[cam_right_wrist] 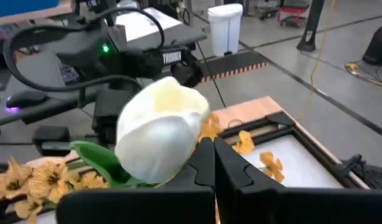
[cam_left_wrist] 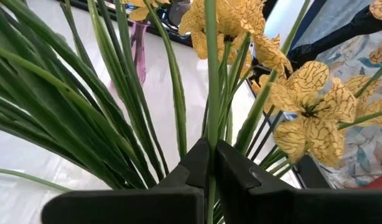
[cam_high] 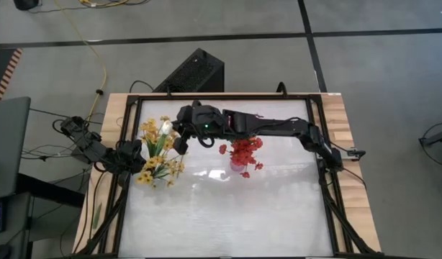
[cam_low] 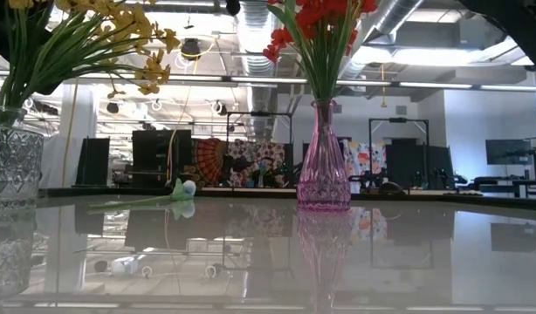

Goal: Sort flowers into vase by color
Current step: Put the bottom white flower into the transparent vase, then put the white flower into the transparent vase

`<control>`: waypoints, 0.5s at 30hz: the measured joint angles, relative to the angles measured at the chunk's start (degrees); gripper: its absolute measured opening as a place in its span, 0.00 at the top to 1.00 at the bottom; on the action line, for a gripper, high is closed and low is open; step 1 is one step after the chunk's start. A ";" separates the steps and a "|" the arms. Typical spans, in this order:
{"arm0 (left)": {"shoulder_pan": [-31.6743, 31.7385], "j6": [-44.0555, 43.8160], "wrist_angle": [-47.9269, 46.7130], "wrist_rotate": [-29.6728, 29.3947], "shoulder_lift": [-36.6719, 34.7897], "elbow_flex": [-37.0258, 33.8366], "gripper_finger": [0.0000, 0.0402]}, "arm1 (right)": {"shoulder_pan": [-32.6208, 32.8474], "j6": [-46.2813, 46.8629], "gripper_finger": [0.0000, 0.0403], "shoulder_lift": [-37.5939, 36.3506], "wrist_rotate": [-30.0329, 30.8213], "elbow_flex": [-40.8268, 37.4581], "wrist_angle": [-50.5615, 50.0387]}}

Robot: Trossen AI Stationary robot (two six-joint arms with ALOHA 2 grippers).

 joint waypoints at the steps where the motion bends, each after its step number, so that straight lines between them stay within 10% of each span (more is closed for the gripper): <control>1: 0.00 0.36 0.05 -0.03 0.01 0.00 0.97 | 0.12 -0.33 0.96 0.02 -0.02 0.00 0.90; 15: 0.02 -5.45 -8.05 3.89 0.02 5.35 0.69 | 0.68 -1.00 0.95 -0.04 -1.54 0.04 7.22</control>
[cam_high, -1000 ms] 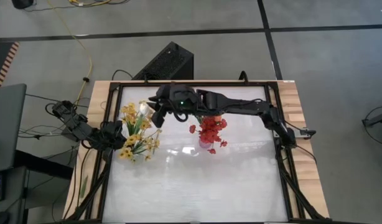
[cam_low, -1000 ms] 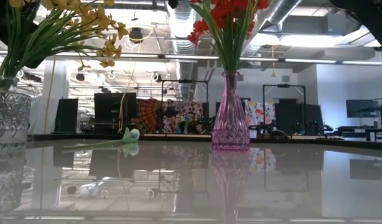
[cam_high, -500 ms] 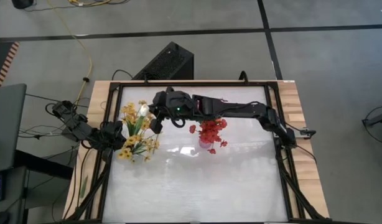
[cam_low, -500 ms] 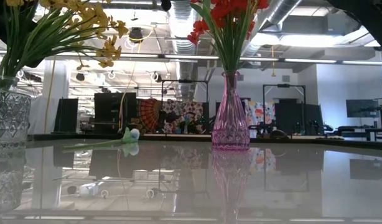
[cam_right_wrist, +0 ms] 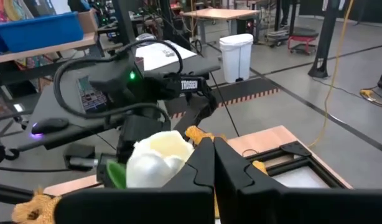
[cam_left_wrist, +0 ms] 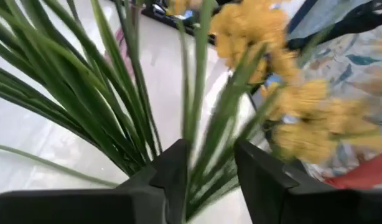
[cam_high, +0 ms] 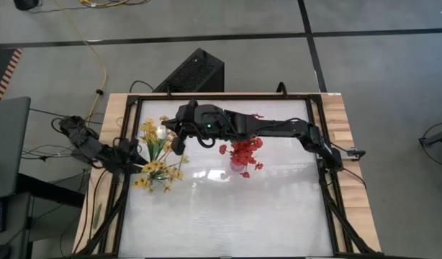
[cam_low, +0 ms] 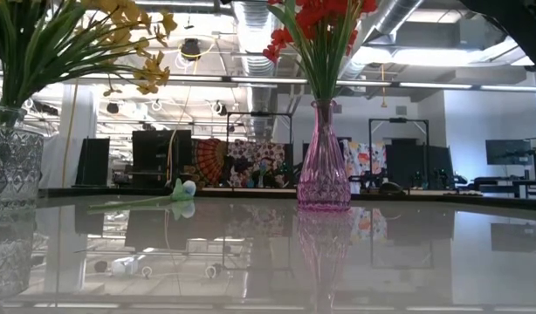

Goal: Sort flowers into vase by color
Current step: Put the white flower into the transparent vase

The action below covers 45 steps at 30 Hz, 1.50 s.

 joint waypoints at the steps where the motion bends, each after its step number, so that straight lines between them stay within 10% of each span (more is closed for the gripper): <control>1: 0.00 -0.26 -1.23 0.45 0.00 1.20 0.68 | 0.12 0.00 0.95 0.00 -0.03 0.00 0.22; 16: 0.00 1.47 -7.36 -0.64 0.02 16.57 0.65 | 2.07 -1.65 0.94 0.02 -2.84 0.00 2.00; 34: -2.12 -21.60 -29.08 -33.64 0.02 27.57 0.70 | 6.03 -4.64 0.94 -7.51 -2.74 1.33 1.25; 45: -23.78 -49.32 -46.71 -51.33 0.17 27.95 0.72 | 15.58 -4.70 0.93 -14.98 8.05 1.31 -14.29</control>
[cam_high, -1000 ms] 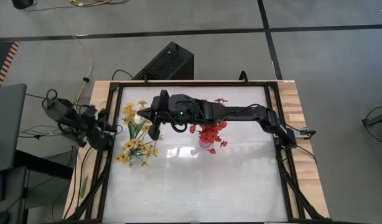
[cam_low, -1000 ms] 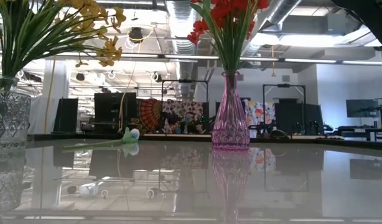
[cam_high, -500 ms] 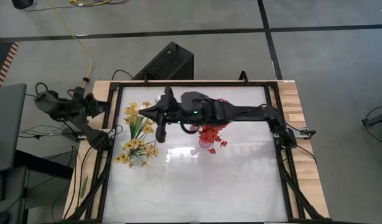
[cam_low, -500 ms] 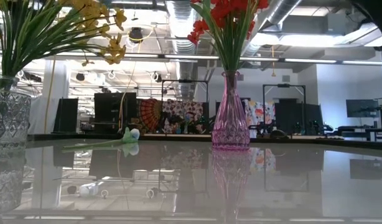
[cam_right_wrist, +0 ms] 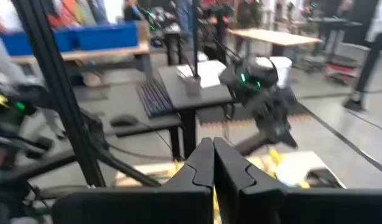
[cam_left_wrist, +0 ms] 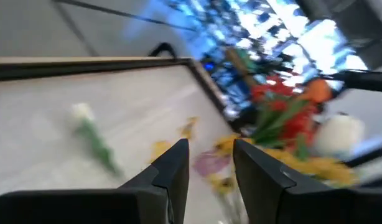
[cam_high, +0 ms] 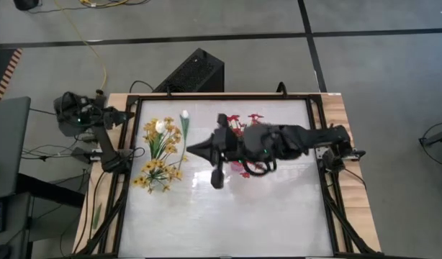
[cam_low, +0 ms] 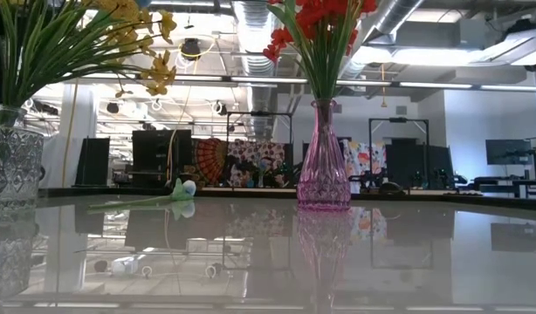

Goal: Sort flowers into vase by color
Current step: Put the white flower into the transparent vase

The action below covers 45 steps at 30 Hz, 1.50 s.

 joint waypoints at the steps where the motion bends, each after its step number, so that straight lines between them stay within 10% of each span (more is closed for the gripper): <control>1: -2.68 1.59 1.62 -2.13 0.25 0.56 0.72 | 0.95 0.00 0.93 -0.20 1.91 0.00 -1.26; 13: -20.04 26.88 14.50 -17.29 1.45 14.64 0.72 | 6.84 3.38 0.93 -0.19 8.93 0.00 -6.98; 19: -18.13 59.66 43.34 -3.44 3.52 15.05 0.72 | 7.69 3.90 0.93 -0.15 8.93 0.00 -7.17; 32: -11.58 89.17 77.76 23.52 23.12 13.41 0.72 | 6.34 4.33 0.93 -0.13 8.93 0.00 -7.02; 38: -11.59 108.78 91.42 23.38 35.86 15.06 0.72 | 6.31 4.33 0.93 -0.10 8.90 0.00 -7.04; 45: -5.66 111.10 90.18 22.78 44.35 20.78 0.72 | 6.31 4.35 0.93 -0.10 8.90 0.00 -7.07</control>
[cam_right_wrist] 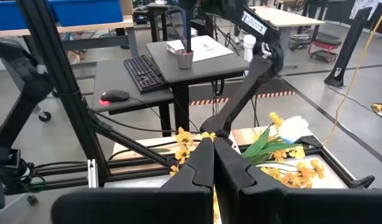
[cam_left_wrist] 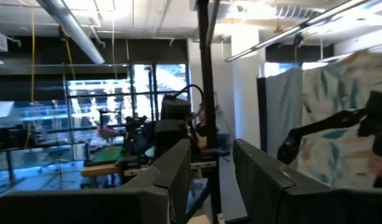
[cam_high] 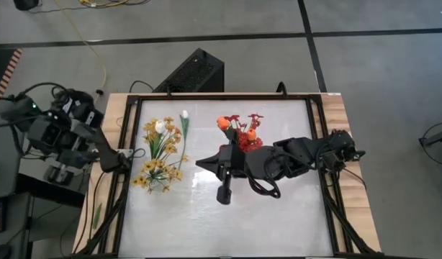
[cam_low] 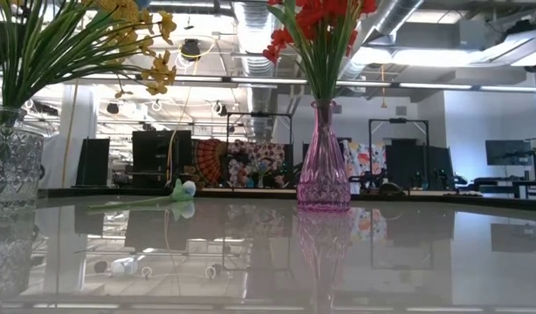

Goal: Sort flowers into vase by color
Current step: Put the white flower into the transparent vase

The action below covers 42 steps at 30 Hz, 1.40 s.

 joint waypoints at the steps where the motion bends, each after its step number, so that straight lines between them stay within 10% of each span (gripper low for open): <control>1: 1.67 -1.36 -1.22 1.19 0.86 0.60 0.72 | 0.00 0.19 0.93 0.00 0.00 0.00 -0.03; 21: 67.62 -24.45 -35.54 29.24 11.01 12.48 0.72 | 0.41 5.95 0.93 0.01 -0.04 -0.02 -3.63; 28: 96.01 -28.93 -42.54 50.23 19.64 12.50 0.72 | 1.70 5.50 0.93 1.08 -0.09 -0.07 -5.48; 42: 110.09 -33.91 -51.54 52.96 44.46 10.42 0.72 | 5.70 6.92 0.93 4.75 0.03 -0.04 -10.94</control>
